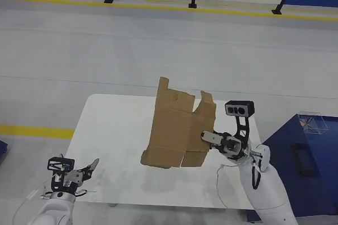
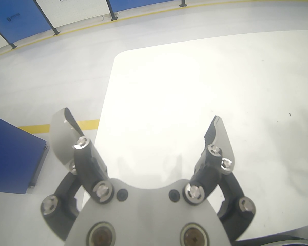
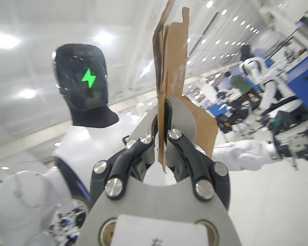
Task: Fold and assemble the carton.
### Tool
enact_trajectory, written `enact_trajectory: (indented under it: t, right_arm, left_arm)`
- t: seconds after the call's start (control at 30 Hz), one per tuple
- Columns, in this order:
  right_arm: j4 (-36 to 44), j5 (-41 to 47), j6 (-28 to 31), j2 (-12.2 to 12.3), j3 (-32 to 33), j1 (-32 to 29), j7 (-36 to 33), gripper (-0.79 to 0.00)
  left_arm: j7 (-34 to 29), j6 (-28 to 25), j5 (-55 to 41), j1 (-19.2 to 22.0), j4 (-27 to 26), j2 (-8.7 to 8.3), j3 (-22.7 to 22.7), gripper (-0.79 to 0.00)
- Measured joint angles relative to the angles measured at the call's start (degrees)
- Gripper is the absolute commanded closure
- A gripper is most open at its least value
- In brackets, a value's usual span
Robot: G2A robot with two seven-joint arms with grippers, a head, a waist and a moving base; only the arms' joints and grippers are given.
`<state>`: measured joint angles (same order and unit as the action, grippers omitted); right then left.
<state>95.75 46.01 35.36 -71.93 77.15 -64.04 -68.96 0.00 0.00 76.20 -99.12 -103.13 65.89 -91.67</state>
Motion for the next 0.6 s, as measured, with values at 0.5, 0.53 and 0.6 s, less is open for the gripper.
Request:
enact_trajectory:
  t: [0.5, 0.53, 0.6]
  right_arm:
    - [8.3, -35.3, 21.0, 1.5, 1.1, -6.8, 21.0, 0.000]
    - [8.3, -35.3, 21.0, 1.5, 1.1, -6.8, 21.1, 0.000]
    - [8.3, -35.4, 21.0, 1.5, 1.1, -6.8, 21.1, 0.000]
  left_arm:
    - [0.0, 0.0, 0.0, 0.0, 0.0, 0.00, 0.0, -0.785]
    - [0.0, 0.0, 0.0, 0.0, 0.0, 0.00, 0.0, -0.785]
    - [0.0, 0.0, 0.0, 0.0, 0.0, 0.00, 0.0, -0.785]
